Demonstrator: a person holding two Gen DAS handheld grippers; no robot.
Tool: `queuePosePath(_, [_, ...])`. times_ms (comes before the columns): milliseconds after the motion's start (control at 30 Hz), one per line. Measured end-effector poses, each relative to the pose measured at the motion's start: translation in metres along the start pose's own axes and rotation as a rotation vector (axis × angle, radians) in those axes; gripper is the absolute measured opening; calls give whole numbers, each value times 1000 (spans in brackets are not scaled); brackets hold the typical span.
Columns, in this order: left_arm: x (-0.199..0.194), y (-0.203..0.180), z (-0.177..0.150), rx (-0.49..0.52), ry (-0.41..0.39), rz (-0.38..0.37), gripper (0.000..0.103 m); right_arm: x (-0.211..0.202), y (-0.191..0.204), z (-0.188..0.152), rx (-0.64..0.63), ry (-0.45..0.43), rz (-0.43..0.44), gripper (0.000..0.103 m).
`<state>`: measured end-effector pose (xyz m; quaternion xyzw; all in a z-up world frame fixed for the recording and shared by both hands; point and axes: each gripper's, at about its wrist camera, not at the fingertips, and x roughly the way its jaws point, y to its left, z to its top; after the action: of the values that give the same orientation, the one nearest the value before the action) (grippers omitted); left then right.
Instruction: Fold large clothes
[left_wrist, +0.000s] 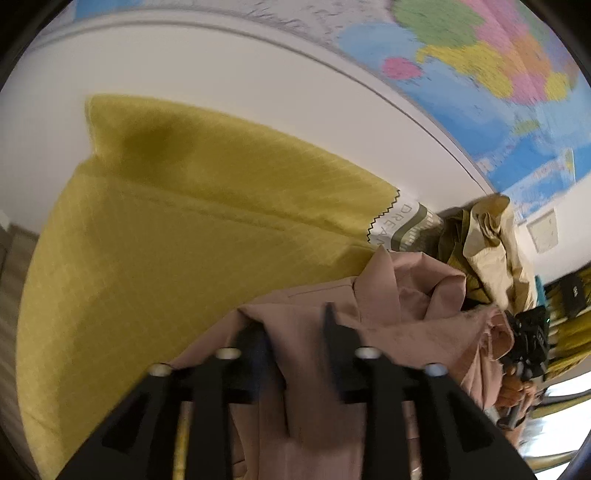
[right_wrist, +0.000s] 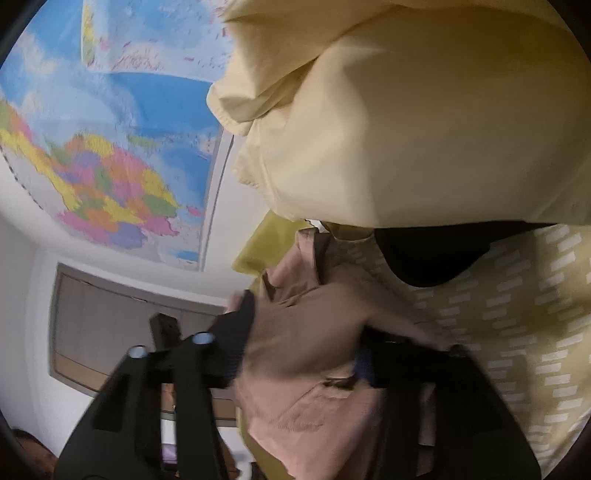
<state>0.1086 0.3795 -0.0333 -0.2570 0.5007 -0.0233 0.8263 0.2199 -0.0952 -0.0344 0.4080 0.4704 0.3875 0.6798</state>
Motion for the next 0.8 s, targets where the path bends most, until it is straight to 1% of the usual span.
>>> queuePosePath(33, [-3, 3, -1, 3, -17, 1, 35, 1, 1, 0, -8, 4, -1, 51])
queuePosePath(67, [-6, 5, -3, 2, -26, -2, 41, 1, 2, 0, -17, 5, -5, 51])
queuePosePath(100, [-9, 7, -4, -2, -34, -10, 45, 0, 4, -1, -20, 4, -4, 51])
queuePosePath(133, [-16, 10, -8, -2, -50, -30, 53, -1, 6, -2, -30, 6, -3, 52])
queuePosePath(167, [-23, 12, -11, 9, -66, -47, 58, -4, 8, -3, -40, -1, -4, 54])
queuePosePath(200, [-30, 12, -15, 25, -88, -57, 60, -7, 11, -3, -51, -10, -4, 59])
queuePosePath(267, [-41, 7, -23, 75, -113, -46, 68, -13, 19, -5, -83, -30, -17, 61])
queuePosePath(333, [-47, -5, -32, 151, -131, -3, 73, -22, 32, -11, -141, -46, -23, 64])
queuePosePath(367, [-47, -12, -36, 193, -129, 21, 74, -26, 42, -16, -193, -52, -46, 64])
queuePosePath(433, [-40, -27, -44, 266, -103, 50, 74, -27, 59, -27, -292, -44, -94, 65])
queuePosePath(467, [-33, -36, -46, 298, -87, 63, 75, -24, 71, -36, -372, -30, -142, 65])
queuePosePath(567, [-6, -52, -43, 332, -37, 110, 75, -5, 92, -55, -528, 13, -255, 68])
queuePosePath(600, [1, -54, -40, 326, -23, 116, 73, 6, 98, -60, -588, 25, -310, 68])
queuePosePath(633, [11, -56, -35, 314, -8, 125, 59, 15, 100, -63, -621, 26, -359, 68])
queuePosePath(667, [20, -58, -29, 300, 0, 139, 42, 24, 100, -64, -654, 32, -417, 68])
queuePosePath(700, [27, -58, -24, 281, 1, 155, 35, 33, 98, -64, -677, 39, -467, 68])
queuePosePath(733, [30, -57, -21, 266, -2, 164, 22, 44, 96, -62, -697, 43, -524, 68])
queuePosePath(767, [33, -56, -15, 246, -5, 169, 13, 54, 93, -61, -727, 47, -595, 68])
queuePosePath(800, [35, -53, -7, 214, -10, 165, 10, 63, 89, -60, -750, 49, -649, 67])
